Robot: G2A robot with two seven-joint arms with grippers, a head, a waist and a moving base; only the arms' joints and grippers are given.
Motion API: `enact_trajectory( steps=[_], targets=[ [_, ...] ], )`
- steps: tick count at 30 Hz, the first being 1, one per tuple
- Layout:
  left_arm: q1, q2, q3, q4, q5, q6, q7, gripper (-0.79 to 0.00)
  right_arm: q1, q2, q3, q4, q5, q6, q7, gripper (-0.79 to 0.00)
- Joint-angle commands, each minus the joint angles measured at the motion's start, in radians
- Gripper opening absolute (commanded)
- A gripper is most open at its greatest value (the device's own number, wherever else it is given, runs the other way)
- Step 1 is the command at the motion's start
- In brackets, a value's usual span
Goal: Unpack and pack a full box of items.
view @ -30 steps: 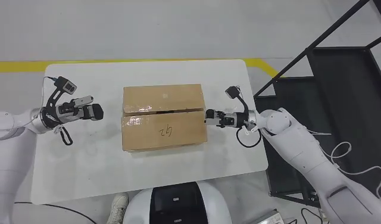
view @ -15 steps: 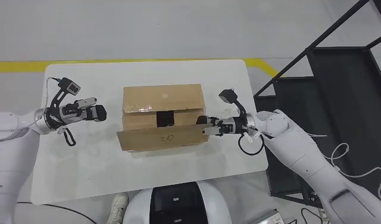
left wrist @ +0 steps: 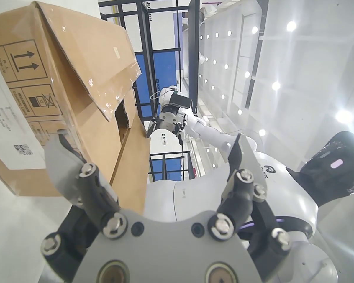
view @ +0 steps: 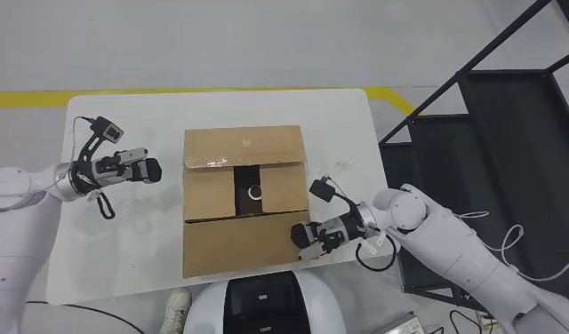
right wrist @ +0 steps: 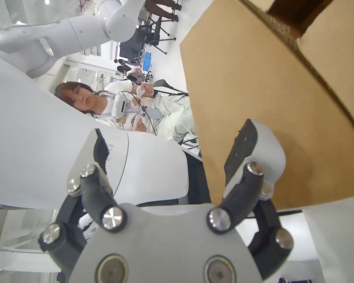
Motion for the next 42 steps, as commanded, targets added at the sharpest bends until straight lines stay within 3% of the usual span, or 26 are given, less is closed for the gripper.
enact_trajectory(
  steps=[1,11,20,27,33,42],
  targets=[
    [0.001,0.000,0.001,-0.004,0.002,-0.001,0.001,0.000,0.003,0.000,-0.021,0.008,-0.014,-0.002,-0.002,0.000],
    [-0.001,-0.001,0.011,-0.010,0.009,0.001,-0.001,0.000,0.062,-0.045,-0.151,0.122,-0.096,-0.050,-0.051,0.000],
    [0.010,0.002,0.010,-0.047,-0.072,0.048,-0.048,0.000,0.108,-0.098,-0.201,0.237,-0.193,-0.059,-0.183,0.000],
    [0.021,0.019,0.055,-0.075,-0.088,0.051,-0.048,0.000,0.119,-0.121,-0.228,0.273,-0.202,-0.073,-0.193,0.000],
    [-0.008,0.003,0.122,-0.045,-0.044,0.042,-0.042,0.000,0.103,-0.110,-0.216,0.240,-0.132,-0.109,-0.112,0.000],
    [-0.081,-0.046,0.212,0.047,-0.102,0.008,-0.008,0.000,0.053,-0.054,-0.167,0.143,-0.065,-0.111,-0.111,0.000]
  ],
)
